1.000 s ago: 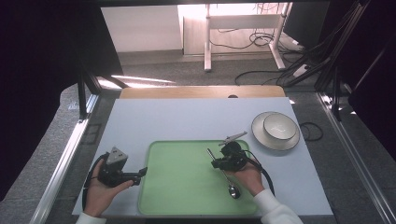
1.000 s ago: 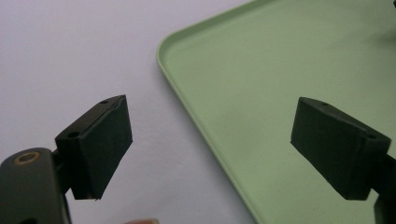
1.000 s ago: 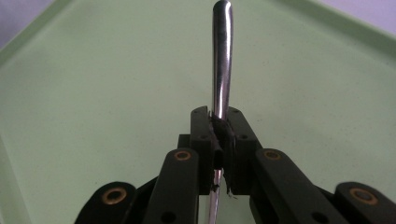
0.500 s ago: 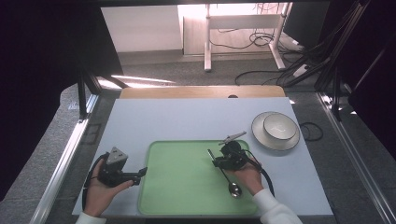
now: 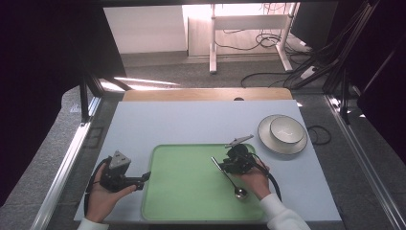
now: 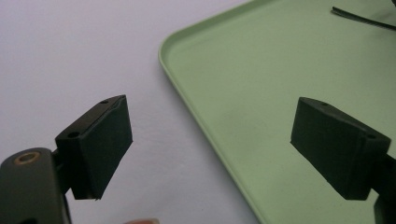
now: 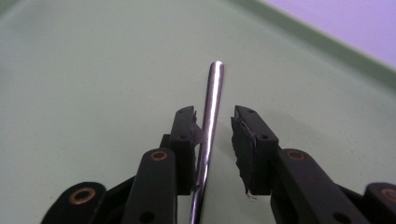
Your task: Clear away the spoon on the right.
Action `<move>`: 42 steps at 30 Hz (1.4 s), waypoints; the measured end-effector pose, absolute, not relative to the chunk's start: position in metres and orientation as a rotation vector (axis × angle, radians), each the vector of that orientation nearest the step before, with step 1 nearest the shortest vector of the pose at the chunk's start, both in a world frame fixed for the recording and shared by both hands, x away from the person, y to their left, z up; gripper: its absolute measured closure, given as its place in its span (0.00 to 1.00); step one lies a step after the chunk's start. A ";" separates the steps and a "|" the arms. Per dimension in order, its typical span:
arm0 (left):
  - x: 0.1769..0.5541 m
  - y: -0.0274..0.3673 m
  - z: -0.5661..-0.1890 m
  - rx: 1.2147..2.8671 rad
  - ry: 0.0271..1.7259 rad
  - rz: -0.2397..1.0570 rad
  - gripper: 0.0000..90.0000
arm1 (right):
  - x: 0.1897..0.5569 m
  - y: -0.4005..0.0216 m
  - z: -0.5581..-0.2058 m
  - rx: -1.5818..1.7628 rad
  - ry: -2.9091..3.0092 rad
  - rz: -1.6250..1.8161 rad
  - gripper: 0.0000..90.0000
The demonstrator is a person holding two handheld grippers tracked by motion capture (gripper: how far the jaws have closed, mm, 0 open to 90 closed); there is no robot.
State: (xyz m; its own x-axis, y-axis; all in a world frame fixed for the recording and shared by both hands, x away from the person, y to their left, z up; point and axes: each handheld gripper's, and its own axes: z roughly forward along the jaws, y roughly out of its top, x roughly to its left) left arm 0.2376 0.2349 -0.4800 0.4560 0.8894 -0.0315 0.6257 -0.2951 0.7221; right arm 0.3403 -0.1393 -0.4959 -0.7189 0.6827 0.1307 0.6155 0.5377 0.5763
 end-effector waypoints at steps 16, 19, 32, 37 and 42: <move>0.241 0.234 -0.482 2.041 1.261 0.493 0.13 | 0.342 -0.141 -0.495 1.124 2.659 0.996 0.40; 0.243 0.233 -0.485 2.059 1.262 0.483 0.13 | 0.344 -0.143 -0.500 1.133 2.659 0.960 0.40; 0.241 0.237 -0.483 2.031 1.280 0.490 0.13 | 0.345 -0.161 -0.484 1.142 2.575 1.158 0.40; 0.240 0.237 -0.482 2.031 1.273 0.491 0.13 | 0.334 -0.172 -0.470 1.106 2.538 1.230 0.38; 0.239 0.237 -0.481 2.028 1.264 0.494 0.13 | 0.325 -0.186 -0.461 1.106 2.494 1.272 0.38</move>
